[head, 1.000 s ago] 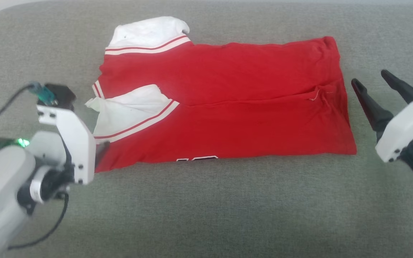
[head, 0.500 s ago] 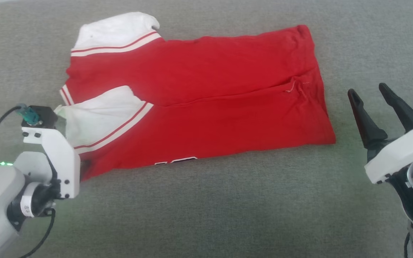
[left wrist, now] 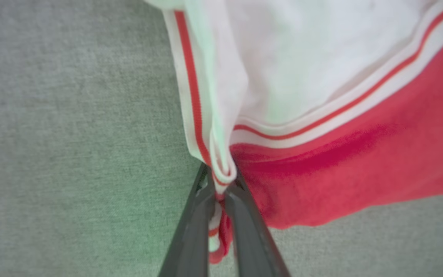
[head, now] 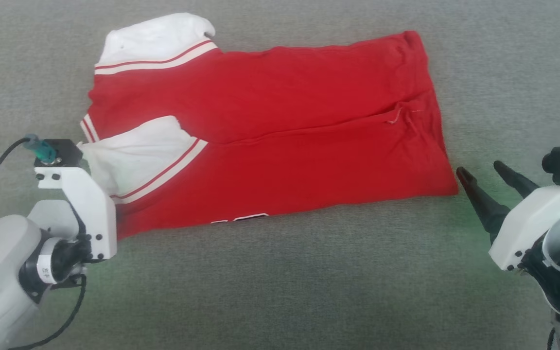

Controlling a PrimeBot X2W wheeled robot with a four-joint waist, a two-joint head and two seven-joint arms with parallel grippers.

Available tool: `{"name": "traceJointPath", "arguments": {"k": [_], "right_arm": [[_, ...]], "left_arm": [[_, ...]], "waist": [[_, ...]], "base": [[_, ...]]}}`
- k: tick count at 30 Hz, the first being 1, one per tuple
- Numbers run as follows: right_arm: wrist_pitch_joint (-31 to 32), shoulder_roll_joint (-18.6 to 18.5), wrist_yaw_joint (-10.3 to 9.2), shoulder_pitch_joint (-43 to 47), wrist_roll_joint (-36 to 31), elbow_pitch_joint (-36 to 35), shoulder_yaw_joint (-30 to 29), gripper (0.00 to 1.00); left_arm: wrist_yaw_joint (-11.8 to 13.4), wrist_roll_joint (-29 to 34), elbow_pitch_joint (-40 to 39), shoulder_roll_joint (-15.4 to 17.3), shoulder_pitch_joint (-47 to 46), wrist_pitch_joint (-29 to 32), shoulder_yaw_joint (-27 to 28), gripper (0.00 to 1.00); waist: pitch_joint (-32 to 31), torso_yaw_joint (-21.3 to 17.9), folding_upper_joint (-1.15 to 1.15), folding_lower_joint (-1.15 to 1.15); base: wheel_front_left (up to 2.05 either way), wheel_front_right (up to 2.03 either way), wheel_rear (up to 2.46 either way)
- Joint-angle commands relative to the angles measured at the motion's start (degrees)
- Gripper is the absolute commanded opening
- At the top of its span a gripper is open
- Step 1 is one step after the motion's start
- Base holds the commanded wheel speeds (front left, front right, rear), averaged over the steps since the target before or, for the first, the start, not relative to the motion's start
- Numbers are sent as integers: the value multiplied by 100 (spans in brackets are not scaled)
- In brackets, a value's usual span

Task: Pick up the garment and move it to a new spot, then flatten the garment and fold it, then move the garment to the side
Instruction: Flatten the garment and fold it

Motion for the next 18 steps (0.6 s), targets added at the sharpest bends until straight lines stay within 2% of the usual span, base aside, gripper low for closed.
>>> {"name": "traceJointPath", "arguments": {"k": [1, 9, 14, 15, 16, 17, 18], "right_arm": [[103, -25, 2, -73, 67, 44, 35, 100], [764, -211, 1, -490, 31, 631, 256, 100], [1220, -208, 2, -678, 57, 1237, 463, 100], [1333, -231, 2, -704, 30, 1367, 524, 95], [1415, -241, 2, -716, 21, 1471, 575, 29], [1475, -288, 2, -737, -20, 1524, 656, 0], [1517, -326, 2, -752, -41, 1577, 694, 0]], "left_arm": [[-78, -24, 78, -221, 259, 90, -262, 0], [-206, 87, 35, -460, 73, 20, -357, 0], [-282, 147, 92, -598, 3, -35, -401, 0], [-299, 153, 120, -609, -3, -58, -406, 0], [-309, 161, 144, -630, -10, -75, -411, 0], [-327, 160, 169, -654, -21, -87, -407, 0], [-351, 160, 195, -676, -32, -123, -401, 0]], "waist": [[10, 79, 0, 0], [79, 384, 0, 0], [97, 528, 0, 0], [99, 548, 0, 0], [99, 564, 0, 0], [99, 582, 0, 0], [99, 596, 0, 0]], "base": [[0, 0, 0], [0, 0, 0], [0, 0, 0], [0, 0, 0], [0, 0, 0], [0, 0, 0], [0, 0, 0]]}}
